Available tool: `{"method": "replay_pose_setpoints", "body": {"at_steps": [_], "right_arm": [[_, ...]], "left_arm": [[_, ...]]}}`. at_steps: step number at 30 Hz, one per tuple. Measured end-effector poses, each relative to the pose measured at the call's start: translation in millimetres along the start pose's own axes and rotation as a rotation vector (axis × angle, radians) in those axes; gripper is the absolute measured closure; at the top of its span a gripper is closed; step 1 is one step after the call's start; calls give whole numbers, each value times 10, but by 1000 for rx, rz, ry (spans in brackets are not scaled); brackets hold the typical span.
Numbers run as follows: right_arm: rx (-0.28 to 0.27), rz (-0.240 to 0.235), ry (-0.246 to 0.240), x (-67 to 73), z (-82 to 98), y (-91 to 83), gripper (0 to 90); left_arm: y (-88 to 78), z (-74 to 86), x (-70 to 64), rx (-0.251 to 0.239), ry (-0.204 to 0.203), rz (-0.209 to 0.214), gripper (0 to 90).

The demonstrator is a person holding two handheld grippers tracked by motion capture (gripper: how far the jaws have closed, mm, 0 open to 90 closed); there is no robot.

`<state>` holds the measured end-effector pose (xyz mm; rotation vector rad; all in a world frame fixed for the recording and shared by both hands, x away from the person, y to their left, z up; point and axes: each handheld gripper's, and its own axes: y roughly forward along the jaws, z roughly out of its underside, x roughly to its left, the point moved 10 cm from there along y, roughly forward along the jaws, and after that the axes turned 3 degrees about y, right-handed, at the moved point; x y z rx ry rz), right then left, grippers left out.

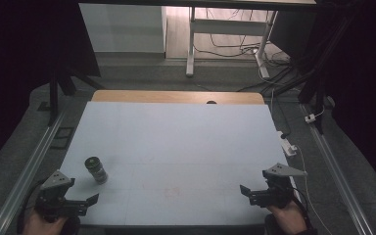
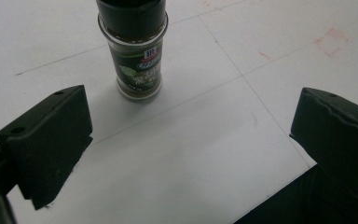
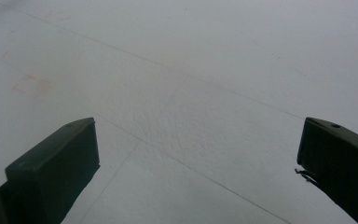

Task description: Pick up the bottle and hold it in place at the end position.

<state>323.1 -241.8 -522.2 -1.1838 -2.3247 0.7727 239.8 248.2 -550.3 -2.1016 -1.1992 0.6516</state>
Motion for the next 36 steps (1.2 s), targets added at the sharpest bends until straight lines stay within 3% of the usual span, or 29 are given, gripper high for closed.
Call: {"method": "replay_pose_setpoints", "body": {"at_steps": [10, 24, 36], "right_arm": [[4, -26, -2, 20, 2, 5, 0], [21, -40, -6, 31, 20, 15, 0], [40, -46, -15, 46, 34, 28, 0]], "left_arm": [[-2, -12, -13, -7, -9, 36, 0], [24, -5, 2, 17, -24, 33, 0], [26, -57, 17, 3, -18, 31, 0]]}}
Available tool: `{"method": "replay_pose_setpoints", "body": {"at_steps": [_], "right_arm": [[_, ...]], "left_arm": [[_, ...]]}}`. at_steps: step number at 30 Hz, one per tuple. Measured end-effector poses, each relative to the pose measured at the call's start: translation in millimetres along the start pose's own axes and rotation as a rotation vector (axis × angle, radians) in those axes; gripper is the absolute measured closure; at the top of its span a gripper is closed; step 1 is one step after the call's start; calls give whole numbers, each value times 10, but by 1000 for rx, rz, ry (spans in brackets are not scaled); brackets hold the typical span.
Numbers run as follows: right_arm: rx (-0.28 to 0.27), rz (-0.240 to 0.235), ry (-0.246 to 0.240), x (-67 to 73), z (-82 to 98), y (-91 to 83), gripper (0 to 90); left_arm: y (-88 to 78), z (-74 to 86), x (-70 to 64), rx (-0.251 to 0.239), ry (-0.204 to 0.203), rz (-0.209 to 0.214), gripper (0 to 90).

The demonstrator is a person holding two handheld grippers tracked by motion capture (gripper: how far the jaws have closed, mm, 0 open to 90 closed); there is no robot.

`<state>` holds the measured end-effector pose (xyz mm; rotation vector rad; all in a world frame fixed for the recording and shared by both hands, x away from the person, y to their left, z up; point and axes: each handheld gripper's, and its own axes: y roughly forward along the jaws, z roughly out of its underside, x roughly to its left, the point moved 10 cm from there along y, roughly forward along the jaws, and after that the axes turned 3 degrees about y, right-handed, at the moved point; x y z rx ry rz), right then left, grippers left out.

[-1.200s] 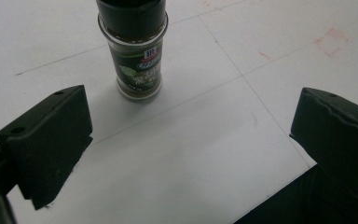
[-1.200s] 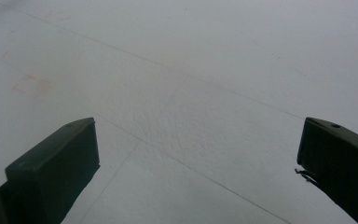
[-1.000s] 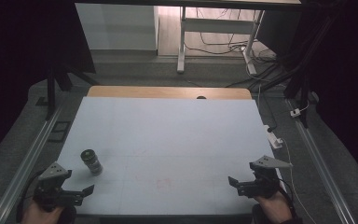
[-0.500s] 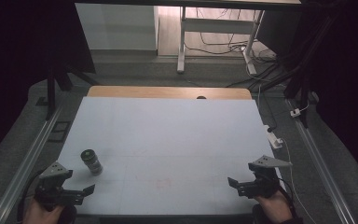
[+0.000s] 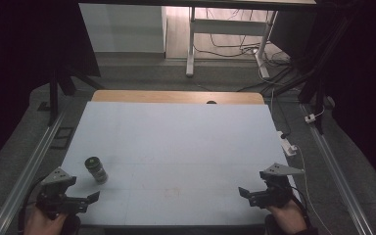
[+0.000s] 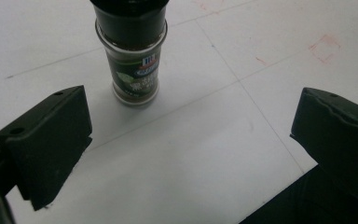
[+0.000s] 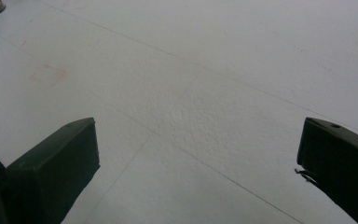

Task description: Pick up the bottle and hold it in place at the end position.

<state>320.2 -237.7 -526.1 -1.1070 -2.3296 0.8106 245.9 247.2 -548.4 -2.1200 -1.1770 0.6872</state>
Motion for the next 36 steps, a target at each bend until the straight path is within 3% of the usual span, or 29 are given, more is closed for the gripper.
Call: {"method": "replay_pose_setpoints", "body": {"at_steps": [18, 24, 27, 31, 36], "right_arm": [[20, -4, -10, 10, 13, 22, 0], [23, -5, -13, 17, 15, 24, 0], [26, -9, -15, 23, 16, 26, 0], [29, -11, -24, 33, 19, 31, 0], [29, -11, -26, 33, 19, 31, 0]], "left_arm": [[118, -150, 43, -39, 36, 47, 0], [182, -179, 148, -39, 38, -2, 0], [197, -187, 178, -41, 26, -7, 0], [246, -194, 249, -21, 6, -17, 0], [360, -214, 353, 14, 27, -42, 0]]}}
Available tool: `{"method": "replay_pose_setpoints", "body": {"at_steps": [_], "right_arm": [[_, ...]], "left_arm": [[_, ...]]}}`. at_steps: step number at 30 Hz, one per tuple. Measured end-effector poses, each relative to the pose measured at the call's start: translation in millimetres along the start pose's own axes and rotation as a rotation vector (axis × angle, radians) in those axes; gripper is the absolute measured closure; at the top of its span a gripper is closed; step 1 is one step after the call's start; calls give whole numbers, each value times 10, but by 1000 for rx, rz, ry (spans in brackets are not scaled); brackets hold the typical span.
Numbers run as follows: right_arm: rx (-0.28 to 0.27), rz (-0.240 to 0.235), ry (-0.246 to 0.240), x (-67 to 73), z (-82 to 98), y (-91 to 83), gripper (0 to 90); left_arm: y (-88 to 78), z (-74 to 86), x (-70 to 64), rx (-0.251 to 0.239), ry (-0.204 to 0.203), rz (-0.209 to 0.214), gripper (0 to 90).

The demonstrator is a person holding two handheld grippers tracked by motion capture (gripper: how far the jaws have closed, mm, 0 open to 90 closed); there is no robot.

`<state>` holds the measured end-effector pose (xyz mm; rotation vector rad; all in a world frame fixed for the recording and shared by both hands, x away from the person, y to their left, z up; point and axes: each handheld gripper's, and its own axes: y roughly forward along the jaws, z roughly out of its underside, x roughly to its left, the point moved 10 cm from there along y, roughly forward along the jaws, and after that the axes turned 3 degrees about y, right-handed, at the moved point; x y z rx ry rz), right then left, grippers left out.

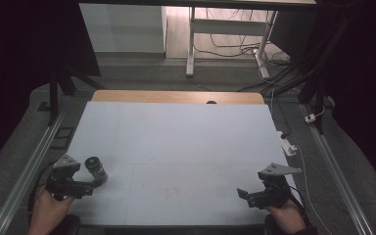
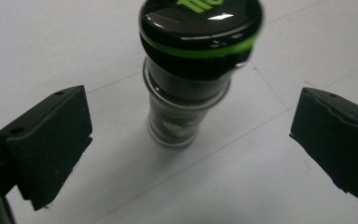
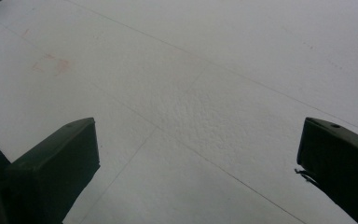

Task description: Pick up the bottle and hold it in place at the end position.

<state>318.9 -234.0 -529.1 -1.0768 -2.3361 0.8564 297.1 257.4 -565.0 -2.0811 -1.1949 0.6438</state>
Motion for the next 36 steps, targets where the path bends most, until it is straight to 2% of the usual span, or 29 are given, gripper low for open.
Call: {"method": "replay_pose_setpoints", "body": {"at_steps": [6, 10, 18, 22, 26, 31, 36], "right_arm": [[1, 0, -3, 2, 1, 1, 0], [1, -2, -4, 7, 1, 0, 0], [2, 0, -13, 10, 2, -1, 0], [3, 0, -14, 12, 3, 0, 0], [3, 0, -16, 14, 3, -1, 0], [5, -1, -16, 16, 4, 0, 0], [5, -1, -18, 19, 5, 3, 0]], "left_arm": [[85, -24, 61, 2, 21, -4, 0], [178, -10, 81, 25, 31, 20, 0], [243, 17, 106, 56, 43, 39, 23], [268, 37, 119, 74, 73, 20, 143], [275, 35, 127, 74, 84, 23, 248], [276, 33, 86, 76, 116, 48, 393], [271, 26, 64, 73, 126, 65, 508]]}}
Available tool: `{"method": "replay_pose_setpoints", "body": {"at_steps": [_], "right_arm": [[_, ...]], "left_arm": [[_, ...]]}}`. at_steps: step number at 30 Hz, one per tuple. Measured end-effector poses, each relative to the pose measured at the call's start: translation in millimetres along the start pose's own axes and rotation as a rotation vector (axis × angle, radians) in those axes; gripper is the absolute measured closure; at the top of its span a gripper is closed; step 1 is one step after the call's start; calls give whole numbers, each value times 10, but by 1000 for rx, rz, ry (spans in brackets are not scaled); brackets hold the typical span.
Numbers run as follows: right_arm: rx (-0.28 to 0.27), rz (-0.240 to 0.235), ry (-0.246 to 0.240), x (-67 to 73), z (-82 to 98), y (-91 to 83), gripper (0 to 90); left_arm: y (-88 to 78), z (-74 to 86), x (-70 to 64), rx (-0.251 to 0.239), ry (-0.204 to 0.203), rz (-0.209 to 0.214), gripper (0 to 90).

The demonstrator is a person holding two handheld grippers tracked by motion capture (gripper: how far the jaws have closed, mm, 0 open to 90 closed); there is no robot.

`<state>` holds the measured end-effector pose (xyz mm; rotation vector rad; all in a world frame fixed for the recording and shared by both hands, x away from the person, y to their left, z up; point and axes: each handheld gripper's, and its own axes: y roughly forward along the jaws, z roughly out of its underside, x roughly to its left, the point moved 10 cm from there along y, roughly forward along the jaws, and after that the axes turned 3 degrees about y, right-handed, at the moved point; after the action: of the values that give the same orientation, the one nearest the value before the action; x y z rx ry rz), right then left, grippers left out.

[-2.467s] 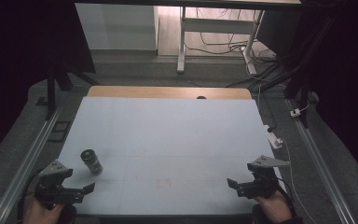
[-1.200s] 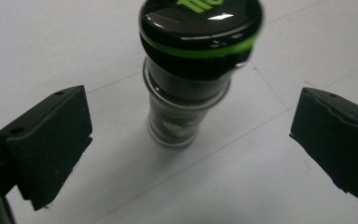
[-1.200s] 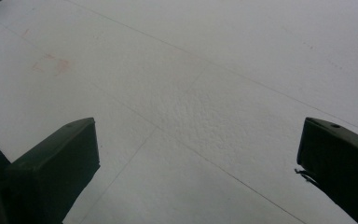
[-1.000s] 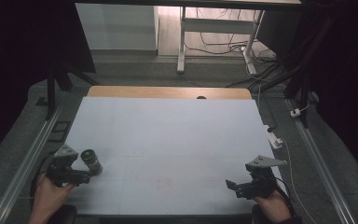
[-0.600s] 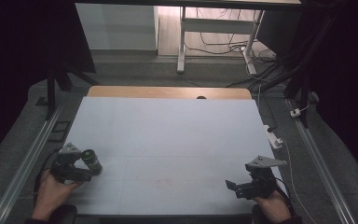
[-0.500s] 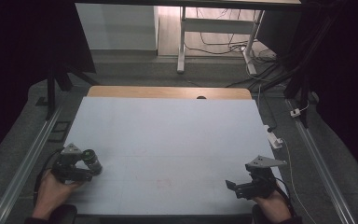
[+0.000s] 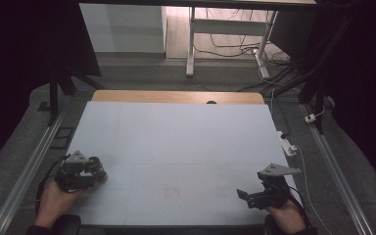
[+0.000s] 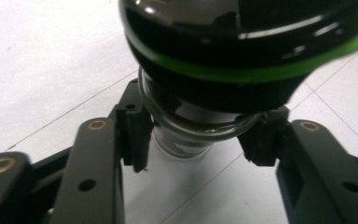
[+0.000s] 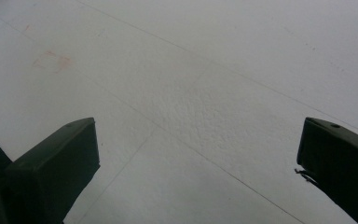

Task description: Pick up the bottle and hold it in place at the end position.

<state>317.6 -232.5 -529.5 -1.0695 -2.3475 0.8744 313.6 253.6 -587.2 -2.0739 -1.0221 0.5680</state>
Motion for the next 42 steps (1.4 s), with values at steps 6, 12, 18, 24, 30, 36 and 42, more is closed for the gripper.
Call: {"method": "replay_pose_setpoints", "body": {"at_steps": [6, 12, 18, 24, 30, 36, 42], "right_arm": [[2, 1, -1, 1, 1, 3, 0], [2, 0, -1, 1, 2, 2, 0], [4, 0, 1, -2, 2, 2, 0], [4, 1, 4, -4, 2, 5, 0], [4, 2, 5, -9, 2, 5, 0], [3, 1, 6, -11, 2, 5, 0], [3, 1, 6, -11, 2, 4, 0]], "left_arm": [[-6, -1, 1, 9, 18, -13, 531], [-13, -6, 2, 27, 31, -24, 535], [-35, -51, -9, 5, 9, -15, 536], [-24, -141, -104, -3, 57, 11, 536], [-13, -290, -183, -10, 56, 22, 536], [22, -427, -239, -7, 64, 30, 535], [55, -613, -330, -31, 99, 44, 536]]}}
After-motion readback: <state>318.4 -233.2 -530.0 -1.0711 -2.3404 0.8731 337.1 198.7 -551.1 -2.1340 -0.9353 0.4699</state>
